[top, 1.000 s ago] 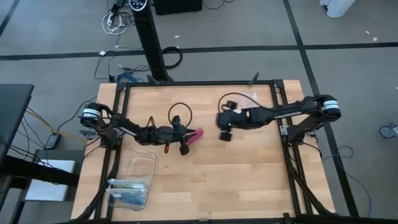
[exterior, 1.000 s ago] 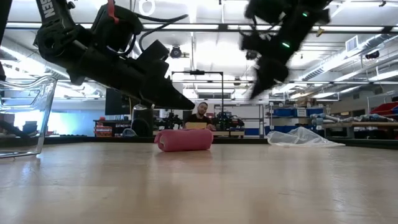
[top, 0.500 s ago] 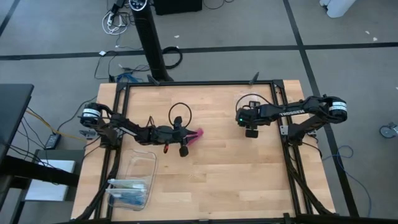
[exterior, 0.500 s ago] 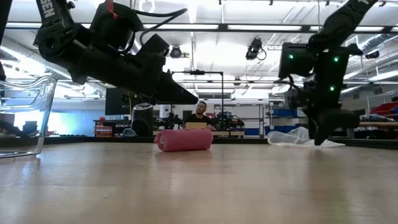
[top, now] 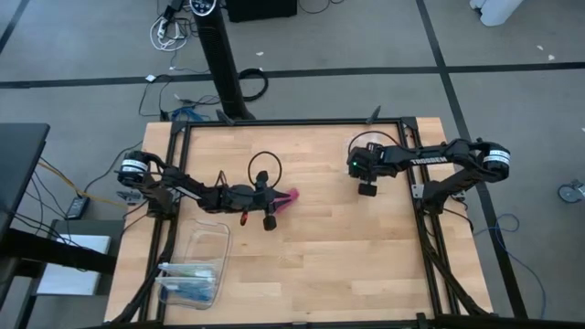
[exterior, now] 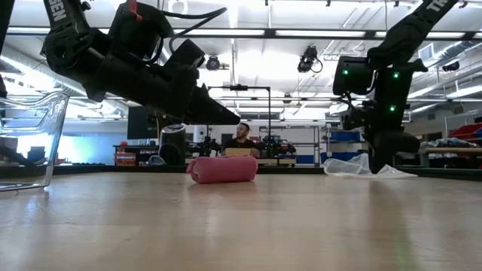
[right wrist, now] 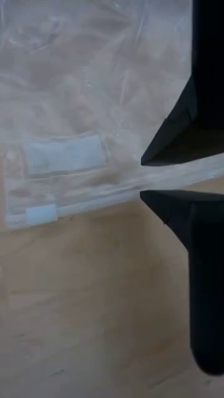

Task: Roll bandage
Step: Put the rolled pink bandage into the transparent zip bag

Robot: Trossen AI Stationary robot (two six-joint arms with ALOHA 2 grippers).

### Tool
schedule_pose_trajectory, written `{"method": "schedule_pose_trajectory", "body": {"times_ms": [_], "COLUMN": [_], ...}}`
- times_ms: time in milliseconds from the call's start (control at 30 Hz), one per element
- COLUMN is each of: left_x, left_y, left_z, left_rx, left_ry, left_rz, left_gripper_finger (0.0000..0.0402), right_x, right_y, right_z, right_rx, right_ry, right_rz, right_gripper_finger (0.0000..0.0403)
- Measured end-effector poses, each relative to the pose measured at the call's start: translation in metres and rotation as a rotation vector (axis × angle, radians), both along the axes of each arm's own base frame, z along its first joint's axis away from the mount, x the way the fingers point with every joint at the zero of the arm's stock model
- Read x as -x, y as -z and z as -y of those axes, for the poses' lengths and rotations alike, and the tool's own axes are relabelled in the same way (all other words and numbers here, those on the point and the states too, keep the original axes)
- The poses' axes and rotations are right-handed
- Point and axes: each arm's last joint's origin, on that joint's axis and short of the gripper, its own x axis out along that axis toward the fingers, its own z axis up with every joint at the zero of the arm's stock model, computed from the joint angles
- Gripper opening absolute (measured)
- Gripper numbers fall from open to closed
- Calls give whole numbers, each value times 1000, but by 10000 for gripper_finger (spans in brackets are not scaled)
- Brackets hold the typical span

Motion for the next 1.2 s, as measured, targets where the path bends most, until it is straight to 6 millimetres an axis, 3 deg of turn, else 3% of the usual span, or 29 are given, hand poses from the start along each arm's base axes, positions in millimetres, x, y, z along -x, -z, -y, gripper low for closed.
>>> {"method": "schedule_pose_trajectory", "body": {"times_ms": [267, 367, 833, 1200], "left_x": [0, 0, 9, 11], "left_y": [0, -1, -38, -39], "left_z": [0, 0, -2, -2], "left_rx": [2, 10, -17, -22], "left_ry": [-1, -3, -16, -20], "left_rz": [2, 15, 108, 91], "left_gripper_finger": [74, 74, 74, 74], "right_x": [1, -6, -45, -55], "right_y": [-1, -7, -88, -91], "right_z": [6, 5, -24, -60], "right_rx": [17, 27, 8, -104], "right_ry": [13, -5, -190, -308], "right_rz": [0, 23, 291, 352], "right_gripper_finger": [7, 6, 1, 0]}}
